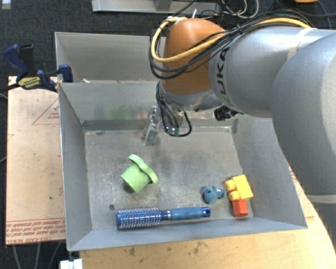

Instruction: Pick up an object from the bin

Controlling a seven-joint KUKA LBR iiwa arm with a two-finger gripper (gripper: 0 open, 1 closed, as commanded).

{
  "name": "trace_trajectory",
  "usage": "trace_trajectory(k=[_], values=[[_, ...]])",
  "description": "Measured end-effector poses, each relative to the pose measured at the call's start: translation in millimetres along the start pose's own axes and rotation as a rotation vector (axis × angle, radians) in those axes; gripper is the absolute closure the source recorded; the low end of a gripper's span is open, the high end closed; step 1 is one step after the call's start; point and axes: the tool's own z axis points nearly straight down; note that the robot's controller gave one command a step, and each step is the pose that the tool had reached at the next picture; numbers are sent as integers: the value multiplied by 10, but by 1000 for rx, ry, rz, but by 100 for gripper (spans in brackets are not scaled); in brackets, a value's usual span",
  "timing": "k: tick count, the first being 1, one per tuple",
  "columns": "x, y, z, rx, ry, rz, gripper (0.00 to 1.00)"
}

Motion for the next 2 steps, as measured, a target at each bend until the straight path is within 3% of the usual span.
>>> trace_trajectory(k=[1,2], values=[[-52,-44,147,1,0,183,100],[-111,182,7,-3,-4,342,100]])
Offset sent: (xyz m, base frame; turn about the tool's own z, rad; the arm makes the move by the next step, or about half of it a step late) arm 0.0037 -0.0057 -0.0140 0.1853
